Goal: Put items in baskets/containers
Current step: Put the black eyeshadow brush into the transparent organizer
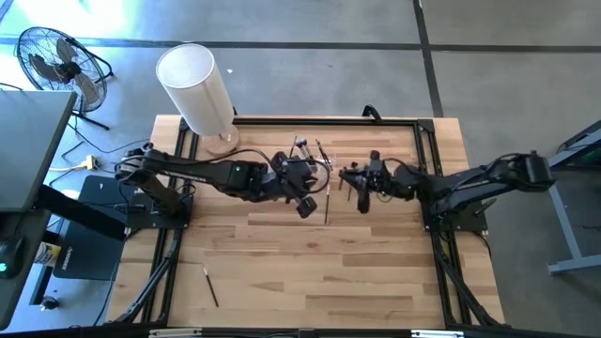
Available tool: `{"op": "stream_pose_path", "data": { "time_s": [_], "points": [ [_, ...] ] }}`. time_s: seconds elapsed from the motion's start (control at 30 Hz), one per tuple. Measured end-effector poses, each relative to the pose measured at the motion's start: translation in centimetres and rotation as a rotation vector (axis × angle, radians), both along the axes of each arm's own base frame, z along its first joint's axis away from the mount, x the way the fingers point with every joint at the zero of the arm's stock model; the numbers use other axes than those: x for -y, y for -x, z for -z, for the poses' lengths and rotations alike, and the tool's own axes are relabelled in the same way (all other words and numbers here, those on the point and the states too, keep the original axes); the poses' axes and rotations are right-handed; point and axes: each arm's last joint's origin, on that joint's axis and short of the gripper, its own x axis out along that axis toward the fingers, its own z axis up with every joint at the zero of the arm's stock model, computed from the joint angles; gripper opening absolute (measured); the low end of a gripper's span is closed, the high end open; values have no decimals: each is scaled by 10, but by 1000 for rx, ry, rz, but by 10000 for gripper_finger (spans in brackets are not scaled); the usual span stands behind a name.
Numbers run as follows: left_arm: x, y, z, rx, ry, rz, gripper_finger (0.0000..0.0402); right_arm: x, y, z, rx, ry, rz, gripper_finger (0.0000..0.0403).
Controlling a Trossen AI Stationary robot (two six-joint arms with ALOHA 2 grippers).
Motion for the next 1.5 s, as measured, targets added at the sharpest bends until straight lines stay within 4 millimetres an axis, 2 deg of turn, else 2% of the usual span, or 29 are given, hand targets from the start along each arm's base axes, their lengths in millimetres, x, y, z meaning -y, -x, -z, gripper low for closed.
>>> {"op": "stream_pose_path", "data": {
  "time_s": [0.1, 0.2, 0.27, 0.4, 0.47, 0.6, 0.73, 0.87, 1.0, 1.2, 1.3, 1.5],
  "points": [
    [-6, 2, 8, -73, -14, 76, 52, 14, -10, 6, 64, -9, 56, 18],
    [-14, 12, 21, -144, 7, 164, 33, 30, -25, 8, 93, -5, 114, 18],
    [-20, 15, 26, -102, 48, 233, 15, 42, -39, 7, 88, 14, 124, 18],
    [-33, 37, 42, -60, 114, 292, 5, 66, -67, 4, 23, 109, 170, 18],
    [-40, 56, 52, -61, 139, 290, 2, 79, -76, 4, -18, 122, 219, 18],
    [-48, 87, 66, 13, 156, 274, 1, 100, -84, 13, -131, 124, 273, 18],
    [-51, 116, 78, 69, 173, 239, 1, 111, -81, 23, -165, 82, 309, 18],
    [-53, 136, 85, 90, 179, 211, 1, 115, -77, 29, -177, 37, 326, 18],
    [-57, 144, 85, 92, 167, 195, 1, 113, -77, 30, -201, 24, 317, 20],
    [-64, 143, 83, 110, 145, 184, 1, 112, -74, 40, -266, -78, 315, 59],
    [-65, 142, 84, 119, 197, 149, 1, 111, -73, 43, -281, -112, 313, 74],
    [-66, 135, 93, 91, 221, 86, 8, 108, -70, 28, -270, -77, 239, 85]
  ]
}}
